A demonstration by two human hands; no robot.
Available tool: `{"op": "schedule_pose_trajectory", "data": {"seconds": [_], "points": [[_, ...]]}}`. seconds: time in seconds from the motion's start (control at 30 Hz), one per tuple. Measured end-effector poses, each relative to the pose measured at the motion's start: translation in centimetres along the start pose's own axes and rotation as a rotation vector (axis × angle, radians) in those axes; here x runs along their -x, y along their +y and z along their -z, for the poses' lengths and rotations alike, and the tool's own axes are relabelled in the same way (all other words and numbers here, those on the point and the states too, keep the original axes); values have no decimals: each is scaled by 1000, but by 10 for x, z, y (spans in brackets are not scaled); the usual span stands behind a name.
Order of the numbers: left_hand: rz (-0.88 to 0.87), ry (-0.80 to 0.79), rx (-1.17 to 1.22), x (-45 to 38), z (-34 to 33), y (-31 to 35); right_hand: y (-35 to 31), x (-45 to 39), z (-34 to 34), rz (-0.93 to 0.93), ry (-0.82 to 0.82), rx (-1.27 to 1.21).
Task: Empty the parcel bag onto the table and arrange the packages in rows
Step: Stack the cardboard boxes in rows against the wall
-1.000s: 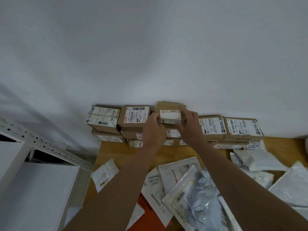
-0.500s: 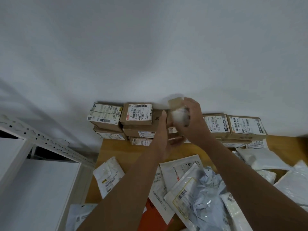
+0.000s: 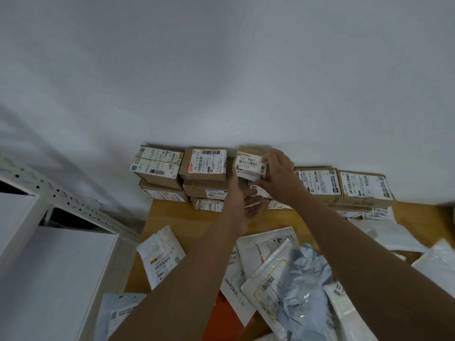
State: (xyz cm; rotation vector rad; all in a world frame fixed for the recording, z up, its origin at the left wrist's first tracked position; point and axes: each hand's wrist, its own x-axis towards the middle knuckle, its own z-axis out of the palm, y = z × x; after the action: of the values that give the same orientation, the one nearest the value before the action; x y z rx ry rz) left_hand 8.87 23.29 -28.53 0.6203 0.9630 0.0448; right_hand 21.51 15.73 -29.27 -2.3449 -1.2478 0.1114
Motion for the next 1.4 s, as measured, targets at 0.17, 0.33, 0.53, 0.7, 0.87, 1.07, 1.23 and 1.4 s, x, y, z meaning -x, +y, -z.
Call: {"op": "schedule_pose_trajectory", "data": {"seconds": [0.17,0.33,0.53,0.7,0.87,1.07,1.23,1.4], "points": [[-12,153,31,1,26,-3,11,-6,-16,101,36,143],[6,175,11,5,47,-15,11,-5,-24,-22,136,287],[4,200,10,15,60,-38,-6,39,-23,-278,280,81],[15,236,-57,25,64,-79,2,168,-44,-624,262,-15],[42,258,-216,37,69,-134,-6,275,-60,-834,86,95],[-41,265,-426,62,77,-186,-15,322,-82,-819,-200,110],[-153,313,-433,92,85,-222,7,326,-85,-459,-211,-79],[-310,514,-869,134,101,-277,-3,382,-60,-602,-112,38]]}}
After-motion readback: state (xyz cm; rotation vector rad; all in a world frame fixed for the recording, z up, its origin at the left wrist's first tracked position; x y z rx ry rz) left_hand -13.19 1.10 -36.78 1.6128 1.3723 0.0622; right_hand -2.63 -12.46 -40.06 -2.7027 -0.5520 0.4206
